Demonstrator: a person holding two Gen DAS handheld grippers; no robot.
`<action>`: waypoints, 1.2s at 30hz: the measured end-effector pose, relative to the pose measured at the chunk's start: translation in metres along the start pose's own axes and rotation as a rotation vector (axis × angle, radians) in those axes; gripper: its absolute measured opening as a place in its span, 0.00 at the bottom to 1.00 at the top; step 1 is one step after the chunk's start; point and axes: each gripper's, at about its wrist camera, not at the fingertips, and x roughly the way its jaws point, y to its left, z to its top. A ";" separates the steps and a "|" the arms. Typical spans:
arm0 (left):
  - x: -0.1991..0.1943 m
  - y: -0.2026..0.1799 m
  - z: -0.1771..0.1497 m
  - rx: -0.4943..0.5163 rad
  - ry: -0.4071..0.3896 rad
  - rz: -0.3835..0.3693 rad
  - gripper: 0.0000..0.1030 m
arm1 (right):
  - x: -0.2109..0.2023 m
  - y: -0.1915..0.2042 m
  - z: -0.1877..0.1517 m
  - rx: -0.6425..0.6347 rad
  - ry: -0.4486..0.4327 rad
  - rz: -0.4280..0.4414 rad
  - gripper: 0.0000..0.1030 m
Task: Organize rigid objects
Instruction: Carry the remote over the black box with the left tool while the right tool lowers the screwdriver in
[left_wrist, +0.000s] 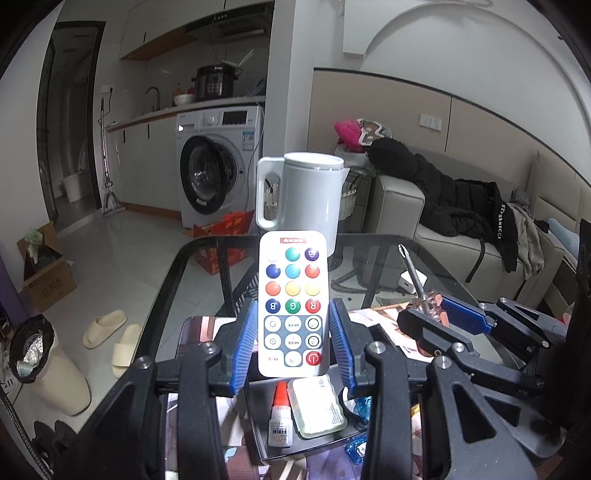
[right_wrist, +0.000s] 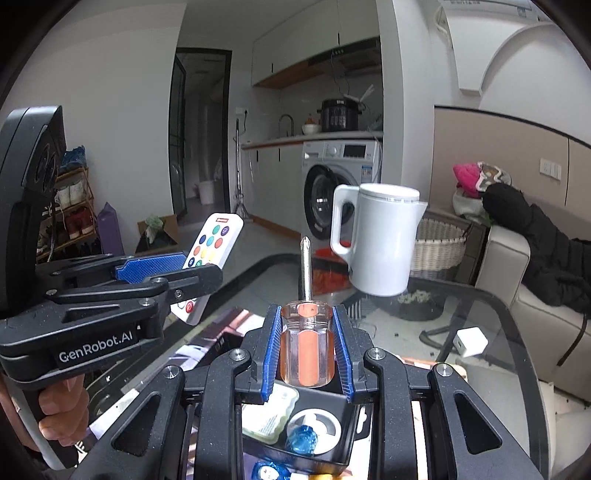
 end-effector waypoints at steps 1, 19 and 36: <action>0.004 -0.001 -0.001 0.001 0.012 0.004 0.37 | 0.003 -0.001 -0.001 0.005 0.013 0.001 0.26; 0.046 -0.009 -0.016 0.029 0.219 0.009 0.36 | 0.036 -0.016 -0.022 0.050 0.177 0.003 0.26; 0.067 -0.011 -0.037 0.048 0.364 0.000 0.36 | 0.071 -0.010 -0.053 0.033 0.399 0.024 0.26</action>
